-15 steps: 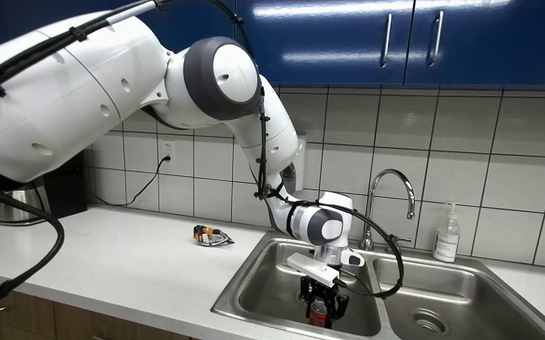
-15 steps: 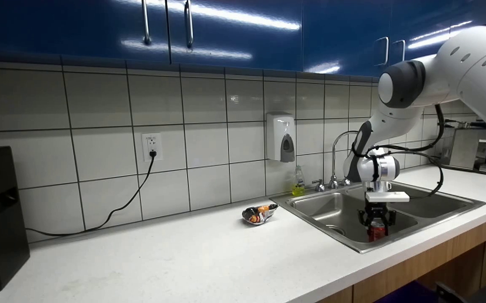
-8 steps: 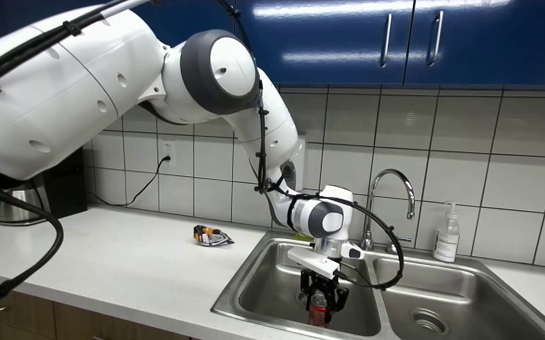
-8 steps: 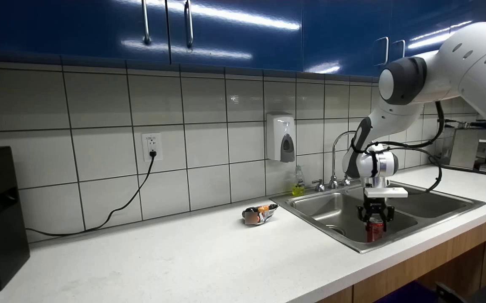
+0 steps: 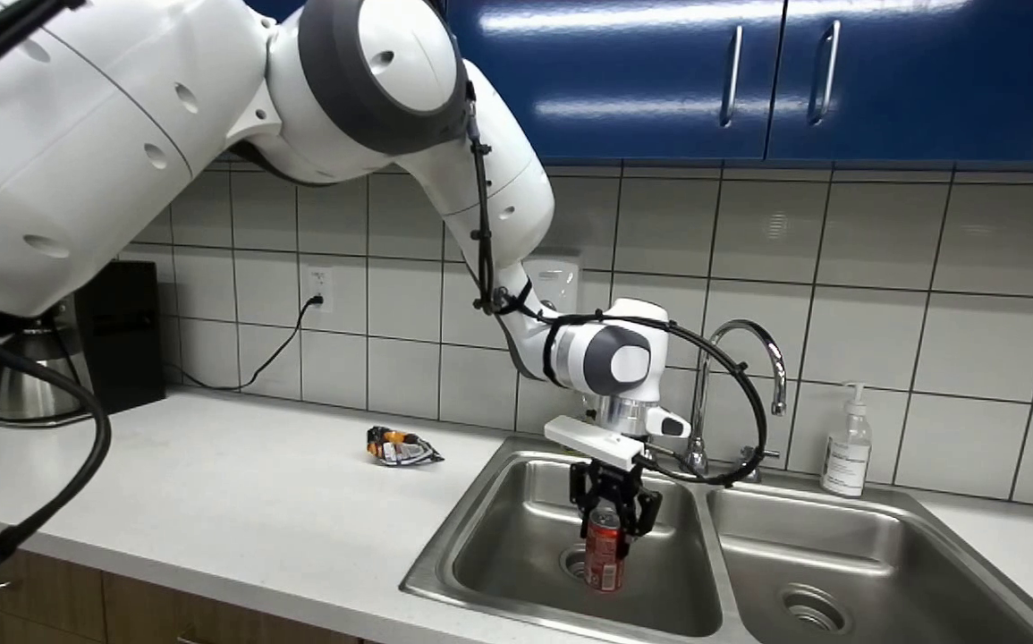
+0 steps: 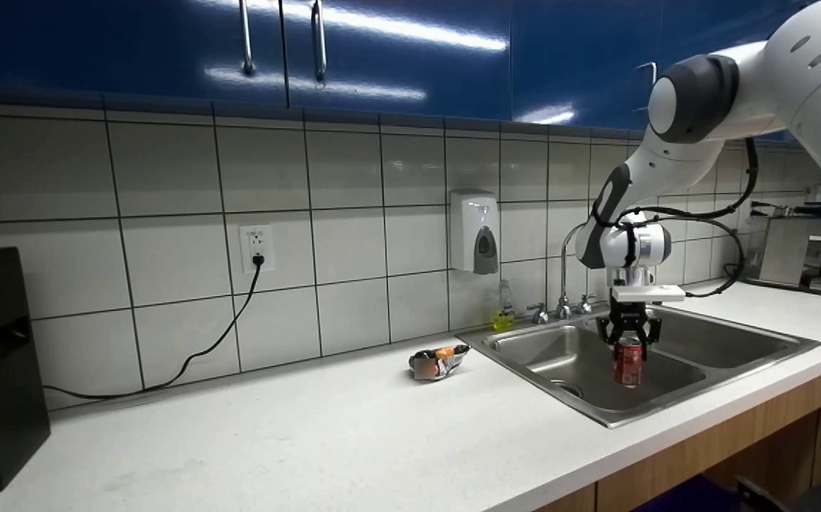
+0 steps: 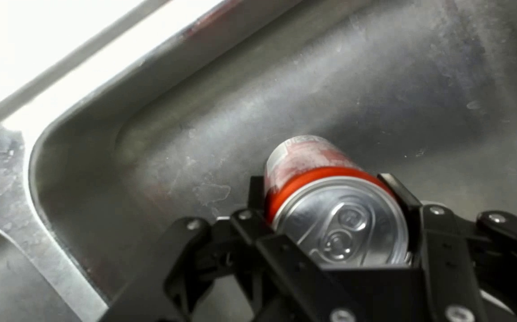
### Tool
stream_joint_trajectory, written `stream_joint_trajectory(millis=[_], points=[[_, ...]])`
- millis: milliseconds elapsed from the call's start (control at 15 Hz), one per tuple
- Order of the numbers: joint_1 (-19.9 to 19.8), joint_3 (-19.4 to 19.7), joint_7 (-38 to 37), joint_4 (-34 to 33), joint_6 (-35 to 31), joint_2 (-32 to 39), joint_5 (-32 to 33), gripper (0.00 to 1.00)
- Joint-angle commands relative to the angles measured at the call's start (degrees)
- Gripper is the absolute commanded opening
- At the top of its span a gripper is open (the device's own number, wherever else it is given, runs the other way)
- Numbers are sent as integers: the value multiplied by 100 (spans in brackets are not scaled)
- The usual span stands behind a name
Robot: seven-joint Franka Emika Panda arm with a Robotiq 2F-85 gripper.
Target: Remove the can from the sink
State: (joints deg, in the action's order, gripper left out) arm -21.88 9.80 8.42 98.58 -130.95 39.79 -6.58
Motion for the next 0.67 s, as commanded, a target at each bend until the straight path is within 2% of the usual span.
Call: stream_joint_trajectory(millis=[0,600], points=[[185,98,-117,527,221,-678,207,38],[650,110,45,1743,154,-1902,969,38]])
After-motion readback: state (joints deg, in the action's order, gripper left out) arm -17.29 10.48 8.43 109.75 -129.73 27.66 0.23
